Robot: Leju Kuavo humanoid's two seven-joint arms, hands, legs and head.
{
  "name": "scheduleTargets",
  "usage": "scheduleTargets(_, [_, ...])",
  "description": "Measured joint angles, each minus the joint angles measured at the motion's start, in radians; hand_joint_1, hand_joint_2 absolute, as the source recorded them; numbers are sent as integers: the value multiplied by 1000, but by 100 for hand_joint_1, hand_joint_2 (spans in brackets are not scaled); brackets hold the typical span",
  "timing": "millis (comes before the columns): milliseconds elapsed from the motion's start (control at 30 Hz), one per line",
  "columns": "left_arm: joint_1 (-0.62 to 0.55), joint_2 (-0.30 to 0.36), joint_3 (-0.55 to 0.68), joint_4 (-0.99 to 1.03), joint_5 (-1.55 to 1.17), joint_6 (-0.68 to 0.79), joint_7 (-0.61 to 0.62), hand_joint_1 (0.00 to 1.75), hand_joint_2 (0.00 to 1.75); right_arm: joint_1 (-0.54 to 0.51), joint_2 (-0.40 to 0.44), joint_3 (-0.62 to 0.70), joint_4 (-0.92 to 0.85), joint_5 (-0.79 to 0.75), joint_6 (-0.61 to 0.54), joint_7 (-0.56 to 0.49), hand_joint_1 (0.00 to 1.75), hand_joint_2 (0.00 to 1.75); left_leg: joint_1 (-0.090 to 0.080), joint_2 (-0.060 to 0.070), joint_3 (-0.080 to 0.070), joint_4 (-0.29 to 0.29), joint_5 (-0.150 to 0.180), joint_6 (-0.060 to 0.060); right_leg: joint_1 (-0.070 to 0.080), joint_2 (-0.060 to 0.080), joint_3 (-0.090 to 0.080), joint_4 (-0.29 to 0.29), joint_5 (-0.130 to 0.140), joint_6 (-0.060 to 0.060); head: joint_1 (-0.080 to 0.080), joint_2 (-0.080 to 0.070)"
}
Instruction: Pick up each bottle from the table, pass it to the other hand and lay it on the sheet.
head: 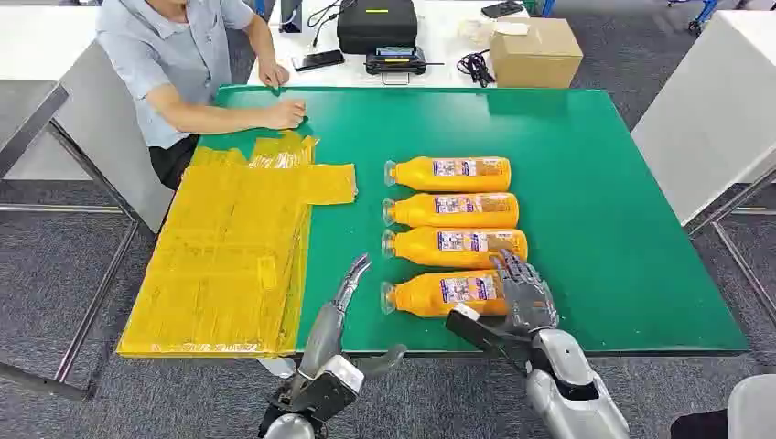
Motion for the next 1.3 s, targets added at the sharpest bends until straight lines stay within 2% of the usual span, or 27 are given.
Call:
scheduleTargets(367, [-1,0,-2,6,1,3,-2,0,175,-6,-6,7,16,-5,5,-3,0,175,0,0,2,0,0,0,0,0,2,0,0,0,0,0])
scheduleTargets(400, [-2,0,-2,6,2,3,-2,0,175,-6,-6,8,16,-5,5,-3,23,175,0,0,2,0,0,0,0,0,2,0,0,0,0,0])
scheduleTargets(433, [-2,0,-2,6,1,3,-2,0,175,-6,-6,9,17,-5,6,-3,75,175,0,0,2,0,0,0,0,0,2,0,0,0,0,0])
scheduleTargets(467, [-2,0,-2,6,2,3,-2,0,175,-6,-7,10,18,-6,8,-4,134,175,0,0,2,0,0,0,0,0,2,0,0,0,0,0])
scheduleTargets(500, [-2,0,-2,7,2,3,-2,0,175,-6,-8,11,19,-7,13,-8,175,175,0,0,2,0,0,0,0,0,2,0,0,0,0,0])
scheduleTargets(800, [-9,0,-8,11,12,2,-5,0,175,1,-34,38,18,-13,0,-52,175,175,0,0,3,0,0,0,0,0,3,0,0,0,0,0])
scheduleTargets(1300, [-11,0,-7,11,7,16,-13,0,175,44,-38,51,-29,-16,-16,-50,173,175,0,0,3,0,0,0,0,0,3,0,0,0,0,0])
